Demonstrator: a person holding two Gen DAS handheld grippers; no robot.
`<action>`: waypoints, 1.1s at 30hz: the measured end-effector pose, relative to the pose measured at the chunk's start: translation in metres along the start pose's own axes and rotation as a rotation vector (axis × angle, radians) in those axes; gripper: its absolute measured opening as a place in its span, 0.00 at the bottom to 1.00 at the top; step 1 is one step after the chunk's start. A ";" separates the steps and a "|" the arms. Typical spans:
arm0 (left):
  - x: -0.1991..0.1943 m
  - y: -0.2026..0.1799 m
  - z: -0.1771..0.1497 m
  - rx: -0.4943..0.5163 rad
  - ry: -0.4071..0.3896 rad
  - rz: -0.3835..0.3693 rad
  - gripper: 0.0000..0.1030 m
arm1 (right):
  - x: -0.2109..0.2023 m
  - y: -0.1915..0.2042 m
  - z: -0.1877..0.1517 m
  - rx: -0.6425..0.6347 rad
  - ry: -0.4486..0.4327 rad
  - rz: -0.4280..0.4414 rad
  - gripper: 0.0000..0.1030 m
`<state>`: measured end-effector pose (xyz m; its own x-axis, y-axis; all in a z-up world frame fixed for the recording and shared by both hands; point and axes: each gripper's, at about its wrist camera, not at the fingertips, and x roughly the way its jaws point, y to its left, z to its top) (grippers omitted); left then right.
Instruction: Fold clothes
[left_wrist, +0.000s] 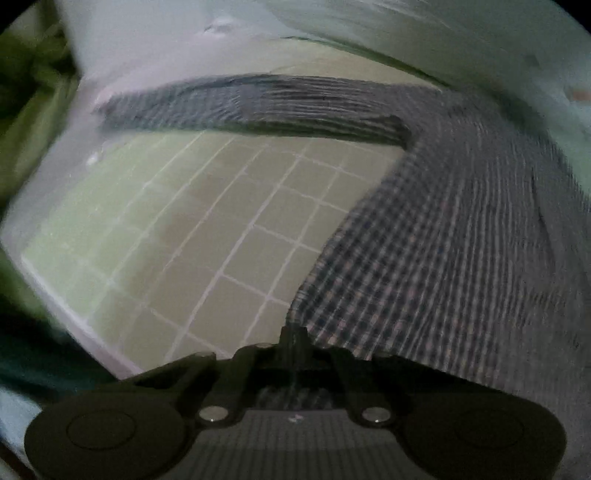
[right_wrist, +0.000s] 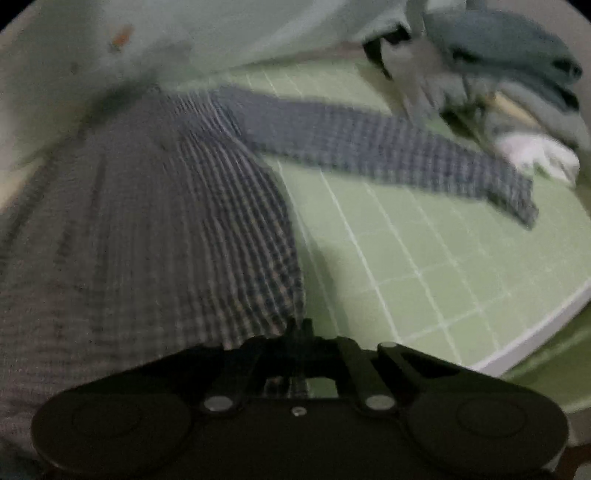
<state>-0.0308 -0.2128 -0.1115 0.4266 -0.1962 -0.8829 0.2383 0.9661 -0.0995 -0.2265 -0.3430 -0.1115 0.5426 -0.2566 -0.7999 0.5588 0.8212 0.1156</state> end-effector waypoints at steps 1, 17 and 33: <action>-0.004 0.002 0.000 -0.013 -0.010 0.000 0.00 | -0.013 -0.005 0.004 0.033 -0.040 0.037 0.00; -0.012 0.003 0.026 -0.097 -0.043 -0.019 0.48 | 0.002 -0.017 0.019 0.080 -0.022 -0.109 0.48; 0.053 0.070 0.162 -0.210 -0.066 0.054 0.80 | 0.058 0.123 0.085 -0.053 -0.076 -0.123 0.87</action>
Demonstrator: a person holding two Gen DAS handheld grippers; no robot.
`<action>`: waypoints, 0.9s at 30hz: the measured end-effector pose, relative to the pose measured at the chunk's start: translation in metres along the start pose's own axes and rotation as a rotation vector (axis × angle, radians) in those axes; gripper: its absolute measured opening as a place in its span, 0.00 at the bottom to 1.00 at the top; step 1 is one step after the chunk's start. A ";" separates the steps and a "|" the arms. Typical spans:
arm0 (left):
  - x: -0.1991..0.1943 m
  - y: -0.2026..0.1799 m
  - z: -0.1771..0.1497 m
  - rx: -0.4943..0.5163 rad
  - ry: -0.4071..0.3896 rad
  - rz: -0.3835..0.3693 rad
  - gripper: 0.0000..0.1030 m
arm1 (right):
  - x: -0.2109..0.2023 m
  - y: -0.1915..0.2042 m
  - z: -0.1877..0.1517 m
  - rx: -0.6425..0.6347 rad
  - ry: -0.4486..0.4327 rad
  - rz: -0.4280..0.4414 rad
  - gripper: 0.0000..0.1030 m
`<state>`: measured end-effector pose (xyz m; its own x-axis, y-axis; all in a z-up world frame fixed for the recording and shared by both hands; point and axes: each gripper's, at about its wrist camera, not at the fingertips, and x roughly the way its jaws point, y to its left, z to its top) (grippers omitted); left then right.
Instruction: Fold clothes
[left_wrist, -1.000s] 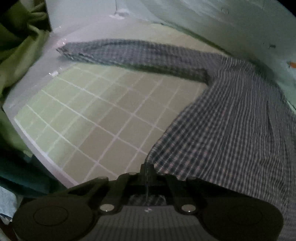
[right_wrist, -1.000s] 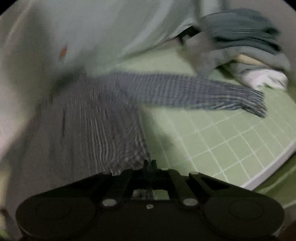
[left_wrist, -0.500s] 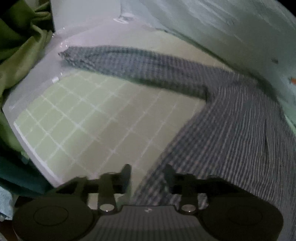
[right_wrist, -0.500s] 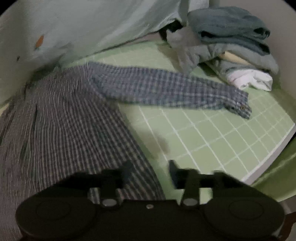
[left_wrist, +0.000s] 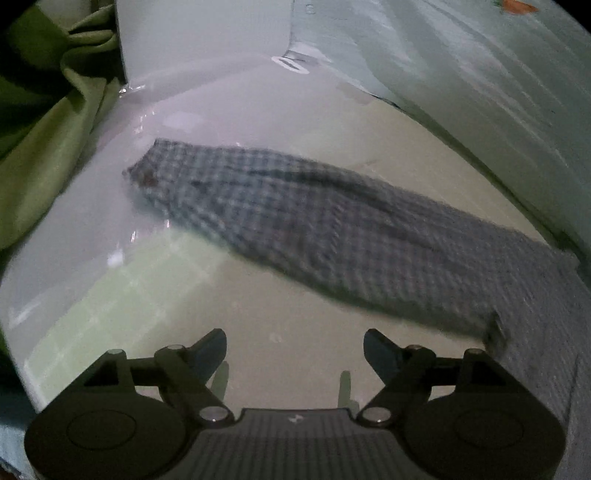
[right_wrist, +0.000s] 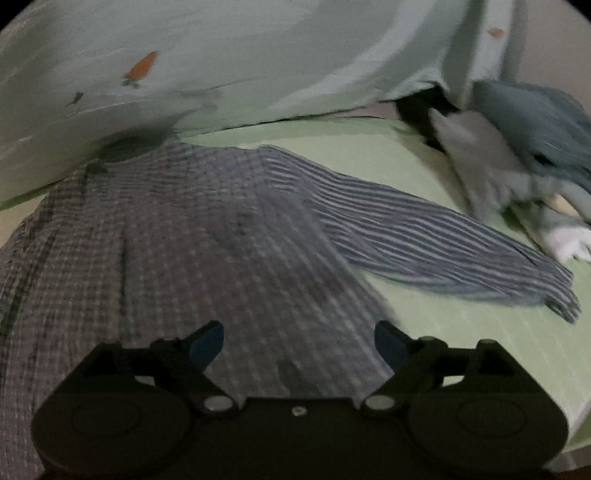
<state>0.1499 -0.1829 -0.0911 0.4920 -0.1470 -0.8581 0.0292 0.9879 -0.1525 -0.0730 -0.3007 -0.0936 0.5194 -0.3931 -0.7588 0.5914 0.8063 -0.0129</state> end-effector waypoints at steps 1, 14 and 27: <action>0.008 0.002 0.009 -0.012 0.001 0.004 0.80 | 0.004 0.011 0.005 -0.007 0.002 0.001 0.87; 0.055 0.009 0.042 -0.074 -0.075 0.134 0.49 | 0.050 0.104 0.042 -0.188 0.088 -0.026 0.87; 0.011 -0.052 0.050 0.071 -0.230 -0.021 0.02 | 0.059 0.075 0.036 -0.100 0.082 -0.049 0.86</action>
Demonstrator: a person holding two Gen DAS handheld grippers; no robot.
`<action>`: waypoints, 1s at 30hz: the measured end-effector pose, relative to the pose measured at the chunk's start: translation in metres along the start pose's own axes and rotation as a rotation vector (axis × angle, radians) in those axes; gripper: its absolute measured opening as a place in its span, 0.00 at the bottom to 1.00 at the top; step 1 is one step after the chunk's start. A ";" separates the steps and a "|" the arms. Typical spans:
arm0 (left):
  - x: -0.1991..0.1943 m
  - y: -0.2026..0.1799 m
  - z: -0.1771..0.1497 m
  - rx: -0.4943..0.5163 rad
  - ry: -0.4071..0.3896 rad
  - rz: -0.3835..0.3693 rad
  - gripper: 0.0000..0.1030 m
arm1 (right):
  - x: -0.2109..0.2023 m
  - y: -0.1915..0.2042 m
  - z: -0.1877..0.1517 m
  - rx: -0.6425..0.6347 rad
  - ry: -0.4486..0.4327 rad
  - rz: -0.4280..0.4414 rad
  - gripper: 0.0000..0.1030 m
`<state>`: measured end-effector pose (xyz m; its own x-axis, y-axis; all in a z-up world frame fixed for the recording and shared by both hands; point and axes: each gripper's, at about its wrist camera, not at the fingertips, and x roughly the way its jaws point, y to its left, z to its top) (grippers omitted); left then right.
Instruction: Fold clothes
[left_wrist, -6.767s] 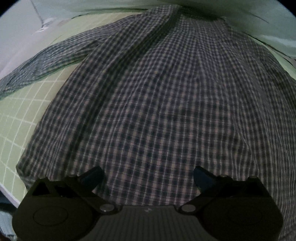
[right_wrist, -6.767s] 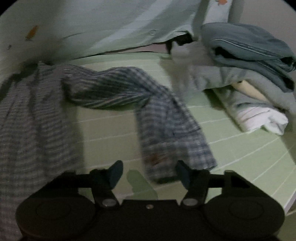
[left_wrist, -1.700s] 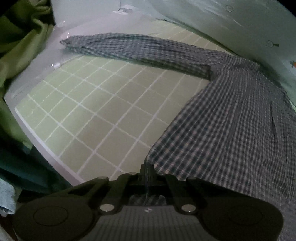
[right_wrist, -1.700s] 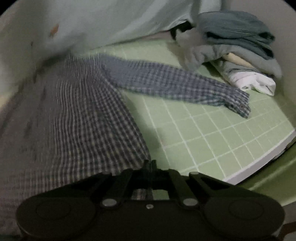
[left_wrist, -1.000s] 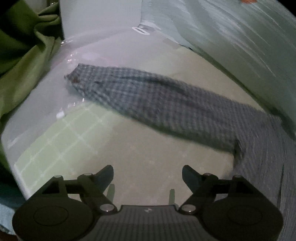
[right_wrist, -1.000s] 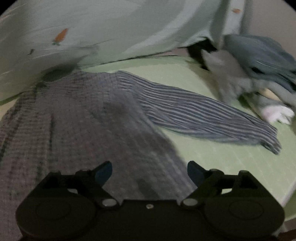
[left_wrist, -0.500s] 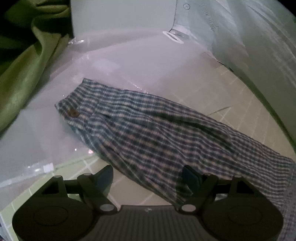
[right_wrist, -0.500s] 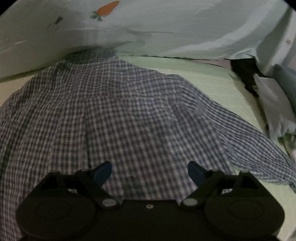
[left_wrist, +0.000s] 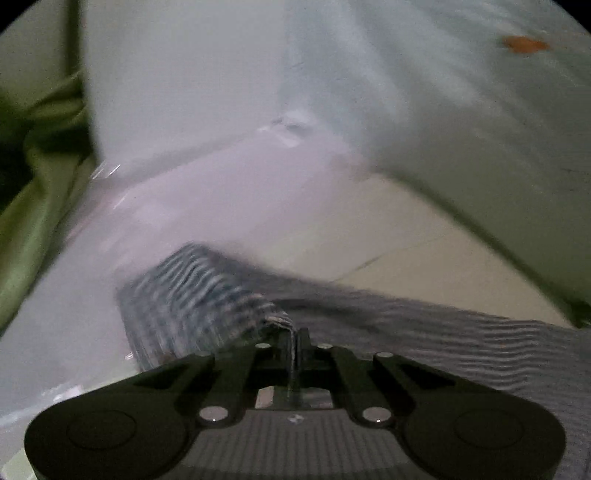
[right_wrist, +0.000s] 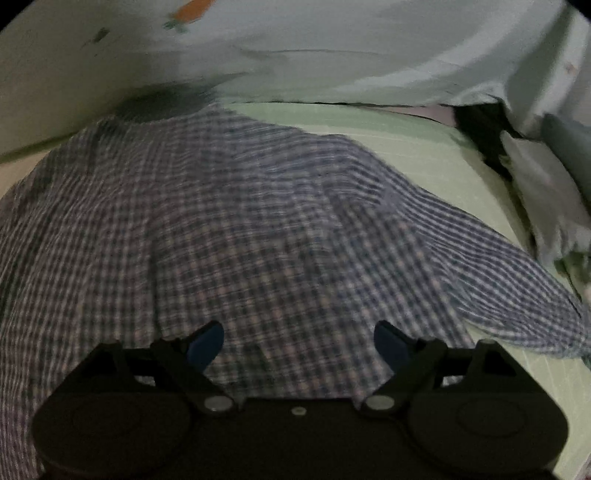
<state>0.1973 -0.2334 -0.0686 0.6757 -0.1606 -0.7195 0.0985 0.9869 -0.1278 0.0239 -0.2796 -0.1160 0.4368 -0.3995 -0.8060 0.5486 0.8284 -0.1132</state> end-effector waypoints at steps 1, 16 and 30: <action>-0.005 -0.014 0.002 0.029 -0.012 -0.032 0.02 | 0.001 -0.007 -0.002 0.022 0.000 -0.004 0.86; -0.039 -0.227 -0.096 0.439 0.301 -0.592 0.43 | -0.008 -0.097 -0.046 0.308 -0.006 -0.105 0.86; -0.024 -0.123 -0.088 0.361 0.334 -0.059 0.90 | -0.013 0.004 -0.016 0.020 -0.093 0.114 0.86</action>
<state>0.1046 -0.3521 -0.0957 0.3958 -0.1541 -0.9053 0.4160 0.9089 0.0272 0.0093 -0.2649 -0.1153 0.5609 -0.3389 -0.7554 0.5055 0.8627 -0.0117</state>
